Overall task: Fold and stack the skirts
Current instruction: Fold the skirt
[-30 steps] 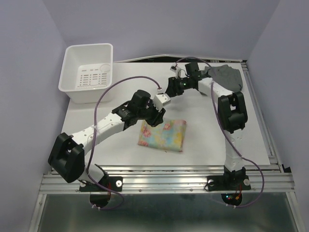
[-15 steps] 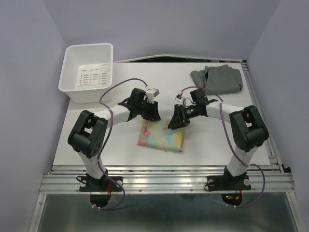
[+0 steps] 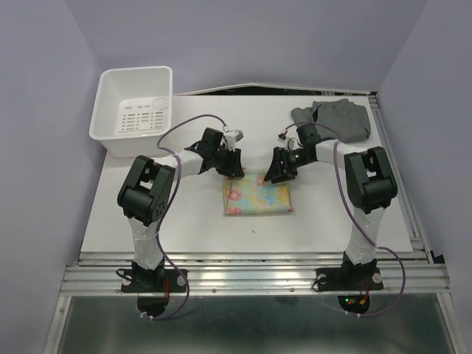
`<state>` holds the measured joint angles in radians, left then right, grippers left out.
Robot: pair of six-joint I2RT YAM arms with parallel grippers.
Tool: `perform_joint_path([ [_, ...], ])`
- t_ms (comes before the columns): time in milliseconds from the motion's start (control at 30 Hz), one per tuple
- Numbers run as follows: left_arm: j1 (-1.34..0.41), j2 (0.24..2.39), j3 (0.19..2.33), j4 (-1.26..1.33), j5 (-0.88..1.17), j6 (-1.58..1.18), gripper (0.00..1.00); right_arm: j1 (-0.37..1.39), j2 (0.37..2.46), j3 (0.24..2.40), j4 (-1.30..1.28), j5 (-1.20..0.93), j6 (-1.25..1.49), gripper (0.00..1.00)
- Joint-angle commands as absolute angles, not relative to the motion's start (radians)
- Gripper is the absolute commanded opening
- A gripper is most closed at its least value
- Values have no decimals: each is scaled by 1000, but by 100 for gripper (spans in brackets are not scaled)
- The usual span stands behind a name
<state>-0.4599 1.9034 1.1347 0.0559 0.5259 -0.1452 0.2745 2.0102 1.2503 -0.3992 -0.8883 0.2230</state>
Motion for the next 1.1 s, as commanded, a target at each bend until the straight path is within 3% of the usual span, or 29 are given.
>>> perform_joint_path([
  [0,-446,1910,1239,26,528,-71,40,256,1984,1359,-480,-775,135,59],
  [133,-446,1888,1321,2,494,-14,42,256,1939,1430,-518,-808,156,64],
  [200,-446,1862,1345,-26,451,26,44,256,1908,1440,-525,-779,167,74],
  [400,-495,1622,1229,-41,344,174,47,236,1724,1387,-545,-631,228,87],
  [600,-623,1474,1125,-184,216,491,48,236,1614,1152,-541,-548,305,91],
  [733,-831,1430,1112,-164,65,558,48,171,1585,1040,-480,-572,388,91],
  [900,-1066,1540,1112,-98,-185,589,49,77,1583,1032,-462,-632,442,91],
  [1067,-1192,1652,1115,-58,-244,597,50,34,1575,986,-463,-667,453,91],
])
